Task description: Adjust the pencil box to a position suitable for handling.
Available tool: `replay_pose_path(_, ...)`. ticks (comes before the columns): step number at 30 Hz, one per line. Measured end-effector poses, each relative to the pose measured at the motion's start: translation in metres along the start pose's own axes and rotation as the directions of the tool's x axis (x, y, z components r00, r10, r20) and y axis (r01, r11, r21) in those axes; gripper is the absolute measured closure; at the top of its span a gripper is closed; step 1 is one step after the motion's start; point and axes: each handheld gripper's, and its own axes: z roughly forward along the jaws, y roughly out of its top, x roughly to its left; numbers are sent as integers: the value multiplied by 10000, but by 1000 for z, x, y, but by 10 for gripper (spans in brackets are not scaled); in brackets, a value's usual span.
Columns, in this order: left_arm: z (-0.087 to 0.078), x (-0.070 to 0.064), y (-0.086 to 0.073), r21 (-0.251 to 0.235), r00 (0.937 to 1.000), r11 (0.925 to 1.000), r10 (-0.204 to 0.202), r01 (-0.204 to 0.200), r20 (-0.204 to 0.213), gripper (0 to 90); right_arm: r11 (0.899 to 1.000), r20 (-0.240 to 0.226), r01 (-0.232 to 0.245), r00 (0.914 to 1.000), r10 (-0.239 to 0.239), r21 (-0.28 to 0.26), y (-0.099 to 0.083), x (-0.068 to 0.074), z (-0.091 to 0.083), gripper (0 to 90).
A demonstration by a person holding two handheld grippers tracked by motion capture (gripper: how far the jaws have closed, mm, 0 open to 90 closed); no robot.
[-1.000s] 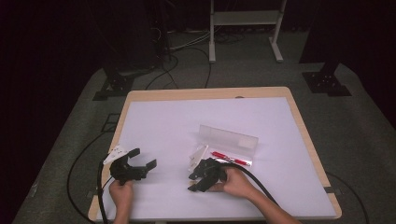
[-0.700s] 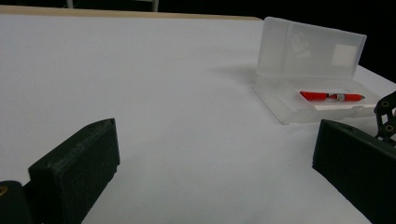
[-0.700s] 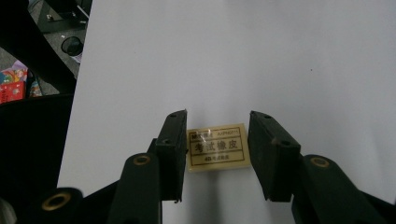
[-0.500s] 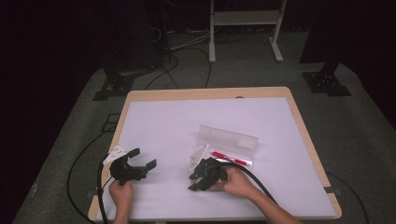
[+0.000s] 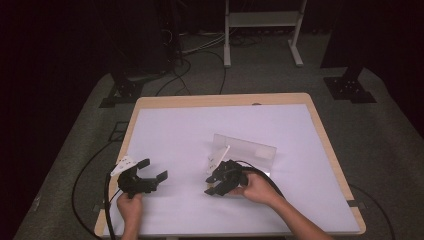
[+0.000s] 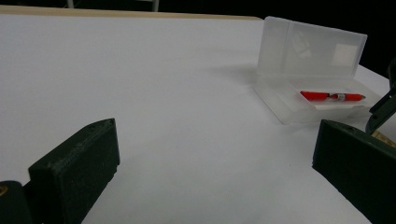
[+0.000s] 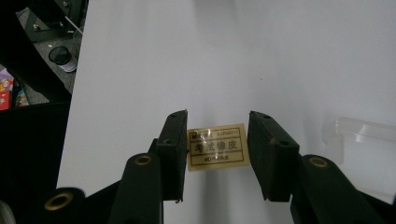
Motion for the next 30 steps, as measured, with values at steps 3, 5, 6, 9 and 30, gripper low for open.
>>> replay_pose_path(3,0,0,0,-13,10000,10000,-33,33,14,0,9999,87,-45,10000,46,-97,2,-2,-5,580)
replay_pose_path(5,0,0,0,4,10000,10000,-4,4,16,0,9999,163,-23,9999,25,-109,3,-4,-8,581)
replay_pose_path(6,0,0,0,14,10000,10000,-1,1,15,0,9999,194,-30,9998,33,-136,4,-5,-9,581)
replay_pose_path(9,0,0,0,-7,10000,10000,-31,31,15,0,9999,290,-34,9996,39,-169,6,-8,-14,581)
replay_pose_path(30,0,0,0,-4,10000,10000,-11,11,18,0,9982,853,-330,9957,371,-498,13,-26,-35,581)
